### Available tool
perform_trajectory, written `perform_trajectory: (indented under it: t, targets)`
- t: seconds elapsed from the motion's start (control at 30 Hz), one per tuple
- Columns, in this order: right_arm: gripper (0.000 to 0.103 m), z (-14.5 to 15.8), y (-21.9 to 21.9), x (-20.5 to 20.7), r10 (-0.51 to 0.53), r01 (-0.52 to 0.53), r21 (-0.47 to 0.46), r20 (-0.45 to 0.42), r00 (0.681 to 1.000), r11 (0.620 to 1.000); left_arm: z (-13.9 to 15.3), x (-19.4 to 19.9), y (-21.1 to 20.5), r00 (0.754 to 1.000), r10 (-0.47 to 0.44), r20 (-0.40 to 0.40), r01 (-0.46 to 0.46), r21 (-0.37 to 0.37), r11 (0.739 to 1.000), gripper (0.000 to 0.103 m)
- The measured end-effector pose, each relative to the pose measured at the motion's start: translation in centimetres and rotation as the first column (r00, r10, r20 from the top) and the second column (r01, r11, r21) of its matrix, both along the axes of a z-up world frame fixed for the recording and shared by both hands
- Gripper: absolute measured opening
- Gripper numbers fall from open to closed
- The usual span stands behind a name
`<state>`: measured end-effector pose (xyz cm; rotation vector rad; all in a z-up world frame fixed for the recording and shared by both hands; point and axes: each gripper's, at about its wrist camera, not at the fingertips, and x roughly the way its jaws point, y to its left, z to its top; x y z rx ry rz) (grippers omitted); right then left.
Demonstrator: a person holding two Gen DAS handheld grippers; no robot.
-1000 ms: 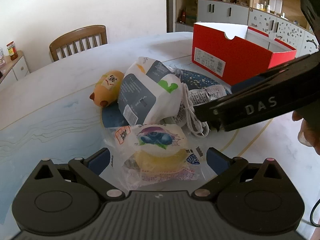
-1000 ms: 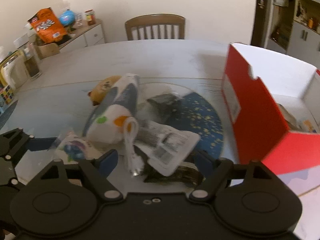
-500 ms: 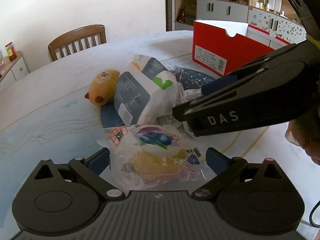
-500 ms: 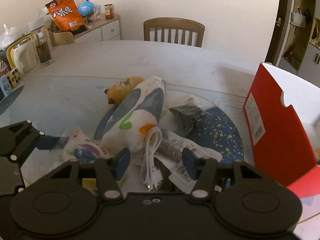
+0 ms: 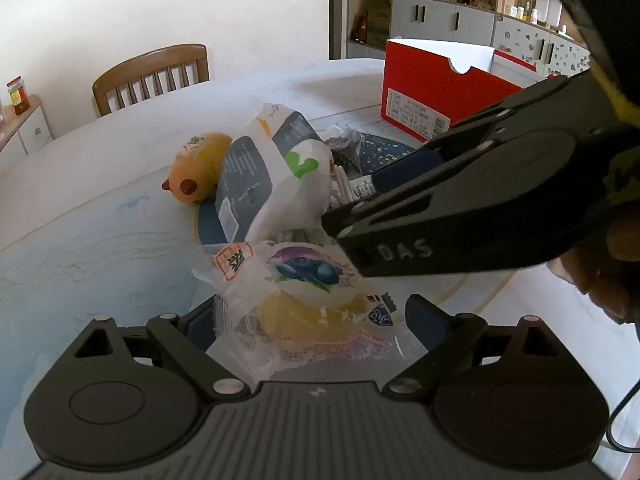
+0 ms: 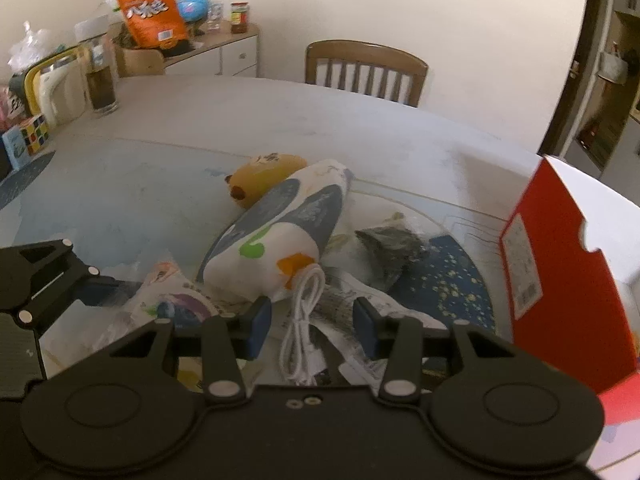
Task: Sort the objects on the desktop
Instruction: 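Grasp the white USB cable with the right tool while the left tool grasps the bagged bun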
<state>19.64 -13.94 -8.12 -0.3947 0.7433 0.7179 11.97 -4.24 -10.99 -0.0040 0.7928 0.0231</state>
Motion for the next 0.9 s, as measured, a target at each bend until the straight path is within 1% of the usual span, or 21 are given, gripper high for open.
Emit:
perform_trajectory:
  t: [0.03, 0.07, 0.13, 0.2, 0.27, 0.33, 0.43, 0.67, 0.8, 0.9]
  targets:
    - [0.035, -0.2, 0.2, 0.1, 0.008, -0.008, -0.009, -0.004, 1.000, 1.000, 0.0, 0.0, 0.0, 1.000, 0.002, -0.001, -0.002, -0.002, 1.000, 0.094]
    - [0.032, -0.4, 0.3, 0.1, 0.010, -0.010, -0.011, -0.012, 1.000, 1.000, 0.0, 0.0, 0.1, 1.000, 0.004, 0.000, -0.004, -0.004, 1.000, 0.091]
    - [0.022, -0.5, 0.3, 0.2, 0.005, -0.005, -0.008, -0.020, 1.000, 1.000, 0.1, -0.1, 0.1, 1.000, 0.009, 0.007, -0.009, -0.008, 1.000, 0.087]
    - [0.018, -0.4, 0.2, 0.2, 0.000, 0.000, 0.003, -0.024, 1.000, 1.000, 0.2, -0.1, 0.2, 1.000, 0.011, 0.013, -0.011, -0.010, 1.000, 0.085]
    - [0.016, -0.3, 0.0, 0.2, 0.000, 0.000, 0.010, -0.027, 1.000, 1.000, 0.4, -0.1, 0.3, 1.000, 0.013, 0.014, -0.013, -0.013, 1.000, 0.083]
    - [0.013, -0.1, -0.2, 0.2, 0.002, -0.002, 0.013, -0.029, 1.000, 1.000, 0.6, -0.1, 0.3, 1.000, 0.015, 0.016, -0.015, -0.018, 1.000, 0.078]
    - [0.013, 0.3, -0.5, 0.1, -0.005, 0.006, 0.021, -0.028, 1.000, 1.000, 0.9, -0.2, 0.4, 1.000, 0.014, 0.016, -0.014, -0.028, 1.000, 0.073]
    - [0.011, 1.4, -2.3, -0.4, -0.037, 0.040, 0.049, -0.046, 0.998, 0.998, 1.5, -0.9, 0.3, 1.000, 0.007, 0.011, -0.007, -0.043, 0.999, 0.071]
    - [0.011, 2.3, -3.4, -0.9, -0.057, 0.061, 0.073, -0.049, 0.997, 0.996, 2.3, -1.5, 0.0, 1.000, -0.001, 0.024, 0.002, -0.044, 0.999, 0.071]
    - [0.011, 3.2, -4.0, -1.4, -0.064, 0.067, 0.084, -0.046, 0.997, 0.994, 3.2, -1.9, -0.2, 0.999, -0.004, 0.033, 0.006, -0.060, 0.998, 0.071]
